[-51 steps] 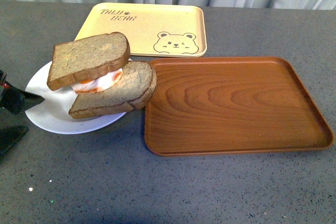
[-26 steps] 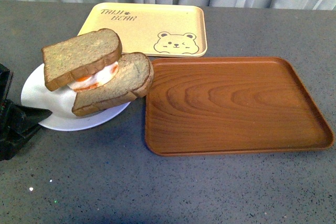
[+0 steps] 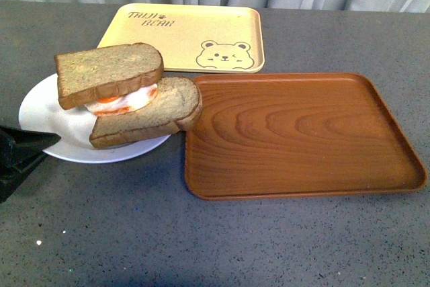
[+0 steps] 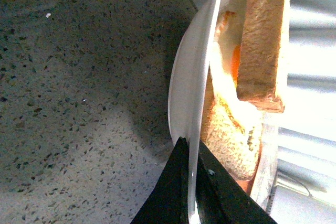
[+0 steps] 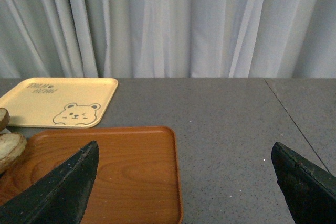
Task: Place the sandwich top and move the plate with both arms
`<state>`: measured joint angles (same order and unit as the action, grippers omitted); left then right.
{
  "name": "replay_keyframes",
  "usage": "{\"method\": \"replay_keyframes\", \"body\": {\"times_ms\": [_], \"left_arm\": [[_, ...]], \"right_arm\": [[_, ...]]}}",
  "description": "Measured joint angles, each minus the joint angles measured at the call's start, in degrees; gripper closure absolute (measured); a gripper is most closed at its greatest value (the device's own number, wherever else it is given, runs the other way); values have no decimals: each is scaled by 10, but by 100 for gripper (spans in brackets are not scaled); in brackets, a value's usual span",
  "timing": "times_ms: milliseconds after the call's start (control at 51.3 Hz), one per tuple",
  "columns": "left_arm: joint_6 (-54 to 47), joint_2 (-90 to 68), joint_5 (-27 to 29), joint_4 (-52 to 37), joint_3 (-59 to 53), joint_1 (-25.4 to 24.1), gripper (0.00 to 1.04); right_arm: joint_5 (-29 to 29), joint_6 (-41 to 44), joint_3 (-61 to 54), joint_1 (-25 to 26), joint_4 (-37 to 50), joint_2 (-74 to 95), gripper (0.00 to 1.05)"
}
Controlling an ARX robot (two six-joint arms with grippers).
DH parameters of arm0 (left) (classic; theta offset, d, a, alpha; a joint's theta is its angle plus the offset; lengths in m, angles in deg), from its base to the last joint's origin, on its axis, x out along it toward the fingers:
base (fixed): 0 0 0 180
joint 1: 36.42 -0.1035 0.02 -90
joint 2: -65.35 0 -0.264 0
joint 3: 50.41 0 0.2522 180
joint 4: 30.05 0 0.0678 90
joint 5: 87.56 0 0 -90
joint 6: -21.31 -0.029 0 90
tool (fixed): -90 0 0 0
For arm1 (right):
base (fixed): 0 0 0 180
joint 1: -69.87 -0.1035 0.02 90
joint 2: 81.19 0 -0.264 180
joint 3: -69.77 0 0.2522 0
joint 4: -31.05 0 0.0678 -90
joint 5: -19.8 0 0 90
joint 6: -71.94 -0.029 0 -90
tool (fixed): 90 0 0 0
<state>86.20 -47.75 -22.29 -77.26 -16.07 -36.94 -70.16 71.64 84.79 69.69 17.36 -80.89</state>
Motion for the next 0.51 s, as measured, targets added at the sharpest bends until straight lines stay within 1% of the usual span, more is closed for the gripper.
{"method": "replay_keyframes", "body": {"times_ms": [156,506], "left_arm": [[21,16,-15,-13,-8,-12,102],[68,66,-24,-1,-5,-24,102]], "right_arm": [[0,0,0,0,0,0,9],[0,0,0,0,0,0,9]]}}
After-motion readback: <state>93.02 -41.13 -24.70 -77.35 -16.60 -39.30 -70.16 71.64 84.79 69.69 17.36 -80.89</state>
